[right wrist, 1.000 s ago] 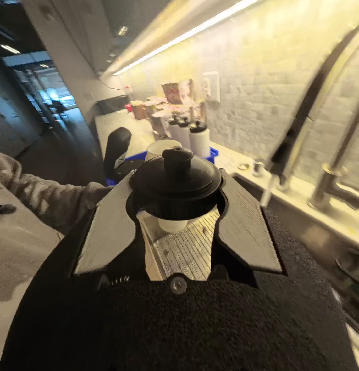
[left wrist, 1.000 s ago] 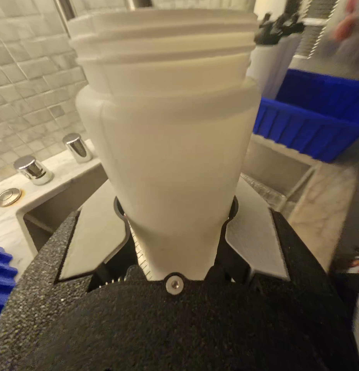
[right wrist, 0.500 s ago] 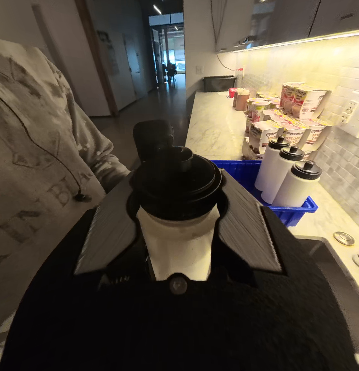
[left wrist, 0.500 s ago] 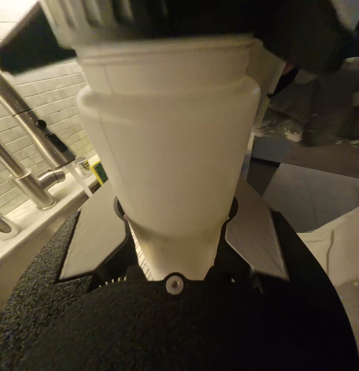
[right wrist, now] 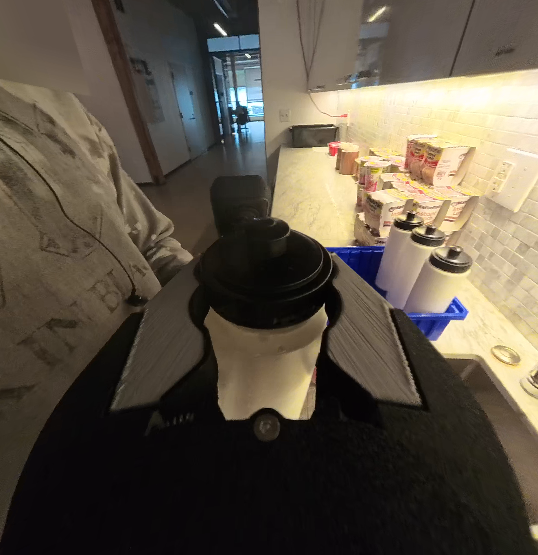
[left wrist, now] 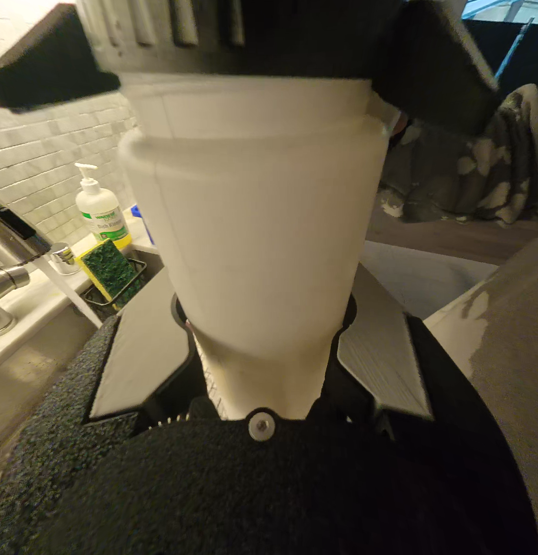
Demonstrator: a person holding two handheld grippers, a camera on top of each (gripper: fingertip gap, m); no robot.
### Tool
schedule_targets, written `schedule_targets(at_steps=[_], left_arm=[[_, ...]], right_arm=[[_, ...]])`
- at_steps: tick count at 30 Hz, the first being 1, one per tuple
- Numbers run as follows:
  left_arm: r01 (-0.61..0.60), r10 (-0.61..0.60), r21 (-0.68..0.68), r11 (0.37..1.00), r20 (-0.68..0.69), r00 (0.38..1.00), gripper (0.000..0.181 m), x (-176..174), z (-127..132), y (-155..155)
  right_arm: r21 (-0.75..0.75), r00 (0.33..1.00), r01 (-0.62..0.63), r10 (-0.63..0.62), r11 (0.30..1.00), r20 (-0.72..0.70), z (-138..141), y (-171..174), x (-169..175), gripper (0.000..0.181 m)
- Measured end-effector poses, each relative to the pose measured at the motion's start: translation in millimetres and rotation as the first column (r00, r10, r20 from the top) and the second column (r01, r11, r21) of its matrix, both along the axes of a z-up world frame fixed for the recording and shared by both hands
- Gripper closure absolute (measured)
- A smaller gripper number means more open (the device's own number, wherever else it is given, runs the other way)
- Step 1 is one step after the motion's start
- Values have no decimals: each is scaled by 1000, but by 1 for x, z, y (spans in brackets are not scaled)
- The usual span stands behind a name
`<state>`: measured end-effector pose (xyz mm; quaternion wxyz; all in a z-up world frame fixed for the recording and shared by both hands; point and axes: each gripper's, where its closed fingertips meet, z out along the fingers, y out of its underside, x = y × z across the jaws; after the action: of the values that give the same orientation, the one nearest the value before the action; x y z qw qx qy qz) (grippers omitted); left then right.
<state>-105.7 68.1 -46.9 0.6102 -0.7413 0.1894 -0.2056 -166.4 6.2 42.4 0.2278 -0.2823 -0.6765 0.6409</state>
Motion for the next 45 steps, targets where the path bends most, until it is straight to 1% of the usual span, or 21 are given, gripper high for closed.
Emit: schedule_targets(at_steps=[5,9,11,13,15,16,19,22,23,25,27,28,31,32,33,34,36,38,40,43,45], left_arm=[[-172,174,29,985,-53,983,81,-23,2,9],[-281,281,18,960,-67,957,80,-41,-4,15],[-284,284,18,959,-54,957,80,-43,-5,16],[-265,266,16,964,-51,963,80,-42,-5,14],[-238,239,23,971,-45,970,79,-40,-2,11],[-223,224,27,975,-47,974,79,-38,0,10],[-167,168,33,985,-58,984,80,-31,2,5],[-142,143,27,990,-55,988,79,-26,3,3],[-148,149,25,989,-47,988,79,-27,4,3],[-182,183,19,983,-34,983,80,-32,3,5],[-233,233,6,972,-39,972,80,-40,-1,7],[-262,261,-2,965,-46,964,80,-45,-4,9],[-333,329,-36,942,-89,940,79,-56,-18,14],[-339,334,-42,940,-96,938,79,-57,-23,15],[-333,329,-47,942,-88,940,79,-56,-25,15],[-321,317,-49,946,-74,945,79,-55,-25,15],[-285,282,-43,958,-59,958,79,-51,-23,13],[-236,234,-22,971,-71,970,79,-44,-20,10],[-176,175,-11,984,-70,982,79,-35,-18,6],[-112,111,-8,994,-73,991,80,-21,-19,3],[-102,101,-13,995,-67,993,80,-16,-24,4]], right_arm=[[25,953,302,-301,953,-18,-1,10,-20,103],[33,783,621,-621,783,-31,-8,28,-35,103],[49,734,679,-676,733,-65,-9,29,-36,102],[76,767,642,-637,763,-72,-7,27,-35,78],[69,871,492,-489,868,-48,3,18,-27,72],[66,918,397,-396,916,-28,6,14,-22,75],[71,986,152,-156,986,52,8,14,-13,83],[47,995,8,-12,999,102,6,5,-9,104],[37,996,27,-30,999,84,6,4,-12,104],[9,991,127,-127,992,49,6,7,-20,104],[-12,953,304,-304,953,3,4,13,-29,105],[-21,909,416,-417,909,-16,1,18,-33,105],[16,703,711,-711,703,-23,-12,32,-39,104],[30,647,763,-763,646,-16,-16,34,-38,104],[46,630,776,-776,629,-23,-18,33,-37,102],[51,650,760,-759,648,-36,-17,31,-35,97],[41,753,658,-655,752,-58,-6,25,-30,87],[83,890,455,-454,887,-31,-3,18,-23,88],[108,969,238,-244,965,42,-6,13,-15,86],[66,991,24,-33,998,133,-14,1,-5,96],[49,991,59,-64,997,114,-20,3,-7,103]])
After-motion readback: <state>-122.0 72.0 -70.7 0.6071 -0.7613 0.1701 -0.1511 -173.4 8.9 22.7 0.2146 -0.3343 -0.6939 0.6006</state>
